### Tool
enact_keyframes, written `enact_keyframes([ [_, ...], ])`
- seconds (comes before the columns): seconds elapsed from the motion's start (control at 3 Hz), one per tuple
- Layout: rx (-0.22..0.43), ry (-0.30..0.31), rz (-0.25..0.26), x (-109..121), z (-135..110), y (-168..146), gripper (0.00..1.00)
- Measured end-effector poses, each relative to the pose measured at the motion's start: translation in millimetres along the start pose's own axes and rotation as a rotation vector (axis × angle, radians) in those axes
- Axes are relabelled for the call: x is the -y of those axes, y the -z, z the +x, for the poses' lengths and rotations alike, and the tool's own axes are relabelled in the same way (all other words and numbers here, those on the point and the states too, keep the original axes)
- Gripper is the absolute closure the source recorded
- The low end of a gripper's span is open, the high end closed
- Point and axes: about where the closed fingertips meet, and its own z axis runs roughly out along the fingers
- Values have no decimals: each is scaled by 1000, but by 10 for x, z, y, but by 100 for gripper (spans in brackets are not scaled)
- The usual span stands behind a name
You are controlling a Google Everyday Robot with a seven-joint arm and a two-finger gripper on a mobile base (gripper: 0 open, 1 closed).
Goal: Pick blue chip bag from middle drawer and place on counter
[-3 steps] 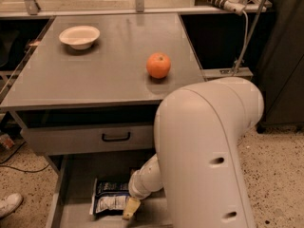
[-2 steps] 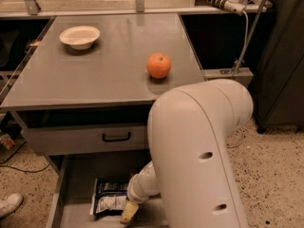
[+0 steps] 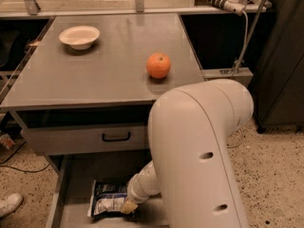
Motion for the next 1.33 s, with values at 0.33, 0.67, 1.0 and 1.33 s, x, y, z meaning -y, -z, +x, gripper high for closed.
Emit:
enact_keyframes([
  [0.33,0,0,0,0,0,0,66],
  [0.67,0,0,0,0,-1,0,89],
  [1.0,2,4,1,-3,-21,18,100],
  [1.33,6,0,16,-41,-107,258,100],
])
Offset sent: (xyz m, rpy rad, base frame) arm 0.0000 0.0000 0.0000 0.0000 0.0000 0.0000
